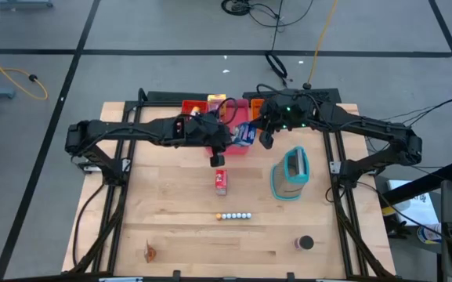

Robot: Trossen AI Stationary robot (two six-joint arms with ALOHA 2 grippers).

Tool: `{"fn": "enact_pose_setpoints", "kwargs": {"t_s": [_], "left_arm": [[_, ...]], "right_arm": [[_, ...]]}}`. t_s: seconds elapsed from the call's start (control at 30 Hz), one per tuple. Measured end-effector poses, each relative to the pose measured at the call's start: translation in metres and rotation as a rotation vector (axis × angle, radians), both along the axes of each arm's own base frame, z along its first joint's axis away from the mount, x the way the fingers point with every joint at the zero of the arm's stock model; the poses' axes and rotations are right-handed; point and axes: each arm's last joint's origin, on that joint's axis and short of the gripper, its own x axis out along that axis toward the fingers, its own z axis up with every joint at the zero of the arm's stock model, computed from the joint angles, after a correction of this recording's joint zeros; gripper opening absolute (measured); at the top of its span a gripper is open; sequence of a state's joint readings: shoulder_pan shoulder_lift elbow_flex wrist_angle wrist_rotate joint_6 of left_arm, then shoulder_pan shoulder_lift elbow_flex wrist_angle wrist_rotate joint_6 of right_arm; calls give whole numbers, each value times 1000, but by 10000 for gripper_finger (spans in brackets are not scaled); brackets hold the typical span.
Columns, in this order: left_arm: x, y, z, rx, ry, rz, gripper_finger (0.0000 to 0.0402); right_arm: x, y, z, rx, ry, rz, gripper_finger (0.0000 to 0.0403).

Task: Pick & Place Kitchen Items
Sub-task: Put the blue cereal box into the pink bin

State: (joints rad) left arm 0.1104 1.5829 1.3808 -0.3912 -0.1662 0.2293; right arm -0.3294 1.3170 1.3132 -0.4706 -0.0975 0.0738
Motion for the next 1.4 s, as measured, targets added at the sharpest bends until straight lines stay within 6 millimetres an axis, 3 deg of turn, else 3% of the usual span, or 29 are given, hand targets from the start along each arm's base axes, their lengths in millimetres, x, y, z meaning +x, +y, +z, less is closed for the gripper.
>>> {"fn": "enact_pose_setpoints", "kwargs": {"t_s": [0.33,0.57,0.83,1.07,1.2,1.4], "left_arm": [[6,-7,8,-46,-129,131,287],[12,-18,3,33,-151,249,331],[31,-16,-14,175,-201,483,313],[39,-13,-21,213,-225,556,284],[38,-13,-22,241,-212,567,240],[38,-15,-22,244,-209,563,136]], "right_arm": [[0,-4,2,-31,-11,-102,0],[4,-7,11,-23,-125,-181,0],[13,-3,11,2,-177,-174,0],[17,-2,9,3,-181,-171,0],[16,-2,8,-1,-164,-164,0],[15,-1,5,-17,-127,-152,4]]}}
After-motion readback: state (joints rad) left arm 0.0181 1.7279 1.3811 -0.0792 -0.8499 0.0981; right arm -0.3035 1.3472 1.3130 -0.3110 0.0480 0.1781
